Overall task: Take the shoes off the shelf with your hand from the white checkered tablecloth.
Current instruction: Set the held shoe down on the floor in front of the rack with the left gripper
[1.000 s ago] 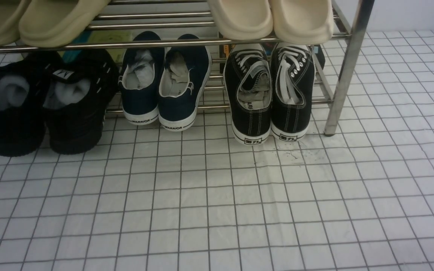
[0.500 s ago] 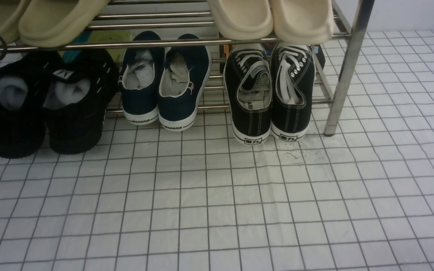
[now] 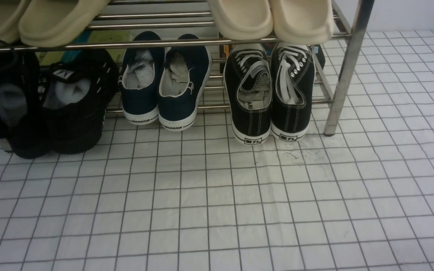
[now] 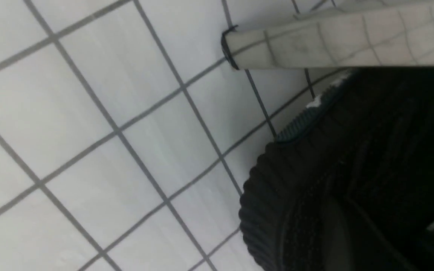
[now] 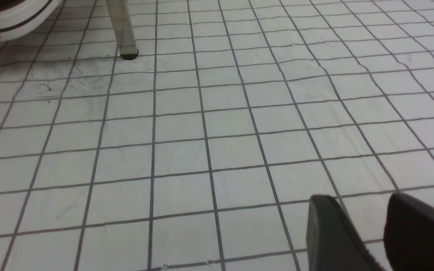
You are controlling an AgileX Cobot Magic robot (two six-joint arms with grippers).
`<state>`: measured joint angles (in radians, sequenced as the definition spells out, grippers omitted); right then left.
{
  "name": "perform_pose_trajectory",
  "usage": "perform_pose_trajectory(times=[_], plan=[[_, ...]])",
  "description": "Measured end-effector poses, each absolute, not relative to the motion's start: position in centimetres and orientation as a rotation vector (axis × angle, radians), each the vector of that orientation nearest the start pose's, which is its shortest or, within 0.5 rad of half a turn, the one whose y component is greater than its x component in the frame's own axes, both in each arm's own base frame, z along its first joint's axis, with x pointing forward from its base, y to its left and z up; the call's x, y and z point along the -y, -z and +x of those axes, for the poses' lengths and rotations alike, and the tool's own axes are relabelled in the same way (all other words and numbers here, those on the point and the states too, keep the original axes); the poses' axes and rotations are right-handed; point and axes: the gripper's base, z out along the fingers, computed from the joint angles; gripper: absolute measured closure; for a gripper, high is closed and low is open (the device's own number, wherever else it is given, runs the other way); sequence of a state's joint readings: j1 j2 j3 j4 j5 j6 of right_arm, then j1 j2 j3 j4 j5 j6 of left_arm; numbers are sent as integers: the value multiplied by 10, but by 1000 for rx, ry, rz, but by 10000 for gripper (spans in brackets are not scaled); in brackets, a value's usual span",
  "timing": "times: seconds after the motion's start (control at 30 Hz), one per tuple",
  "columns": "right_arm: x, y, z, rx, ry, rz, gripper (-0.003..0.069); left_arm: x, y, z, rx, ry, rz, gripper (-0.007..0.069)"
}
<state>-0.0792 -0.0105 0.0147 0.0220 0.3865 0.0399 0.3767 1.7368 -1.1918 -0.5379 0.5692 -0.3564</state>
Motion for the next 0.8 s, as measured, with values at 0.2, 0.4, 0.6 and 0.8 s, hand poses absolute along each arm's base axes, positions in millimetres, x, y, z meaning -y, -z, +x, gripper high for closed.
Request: perform_pose_trajectory(times=[0.2,0.4,0.6,0.8], plan=[[3,-174,52,-1870,5,125,420,-118,-261,324,-2272,470,-1269,613],[3,-174,52,-1870,5,125,420,-123,-283,299,-2337,391,-1209,611],[3,-174,52,-1870,5,125,420,-114,-308,267,-2456,306,-1118,610],[3,-174,52,-1870,5,125,420,-105,-327,242,-2513,239,-1078,610]])
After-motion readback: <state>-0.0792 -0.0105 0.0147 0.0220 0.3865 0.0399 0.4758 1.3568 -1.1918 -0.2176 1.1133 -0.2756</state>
